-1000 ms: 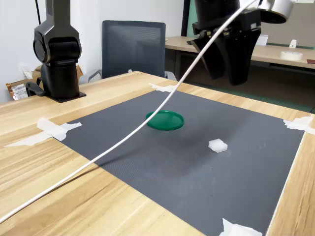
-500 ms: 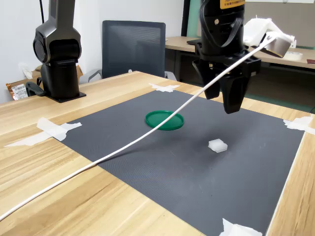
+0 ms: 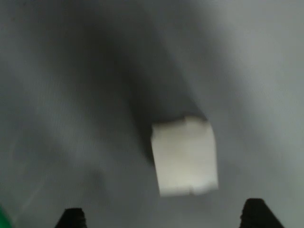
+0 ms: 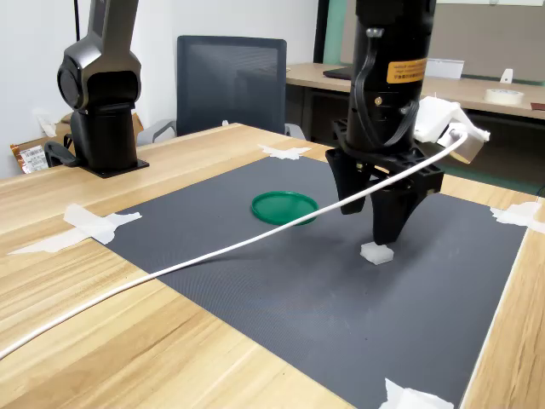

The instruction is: Grasp a white terminal and put it in the green lid.

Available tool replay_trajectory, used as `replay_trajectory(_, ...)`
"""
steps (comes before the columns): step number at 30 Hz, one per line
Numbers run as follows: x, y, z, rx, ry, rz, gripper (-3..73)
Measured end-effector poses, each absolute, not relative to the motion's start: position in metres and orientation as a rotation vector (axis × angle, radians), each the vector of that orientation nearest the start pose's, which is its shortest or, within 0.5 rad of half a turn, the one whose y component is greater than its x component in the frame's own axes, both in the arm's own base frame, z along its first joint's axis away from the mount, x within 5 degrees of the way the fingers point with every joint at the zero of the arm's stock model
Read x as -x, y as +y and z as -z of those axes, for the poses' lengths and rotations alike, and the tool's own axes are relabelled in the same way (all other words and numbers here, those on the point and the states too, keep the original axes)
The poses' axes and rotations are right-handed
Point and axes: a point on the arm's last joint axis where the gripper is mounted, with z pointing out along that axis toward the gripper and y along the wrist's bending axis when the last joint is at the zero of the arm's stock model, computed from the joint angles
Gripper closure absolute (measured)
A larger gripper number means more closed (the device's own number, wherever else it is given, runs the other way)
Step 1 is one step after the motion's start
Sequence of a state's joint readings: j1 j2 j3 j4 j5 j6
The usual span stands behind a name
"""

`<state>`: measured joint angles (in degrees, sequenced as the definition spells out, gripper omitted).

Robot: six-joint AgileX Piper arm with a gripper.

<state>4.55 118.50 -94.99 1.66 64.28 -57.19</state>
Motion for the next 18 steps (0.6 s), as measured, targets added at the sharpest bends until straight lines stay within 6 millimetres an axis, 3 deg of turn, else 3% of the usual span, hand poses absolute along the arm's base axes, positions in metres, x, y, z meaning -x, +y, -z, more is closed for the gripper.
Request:
replay_trajectory(14,-0.432,0.041,-0.18,1.552,2.605,0.078,8.2)
replay_trajectory(18,-0.432,0.041,-0.18,1.549,2.603,0.08,14.0)
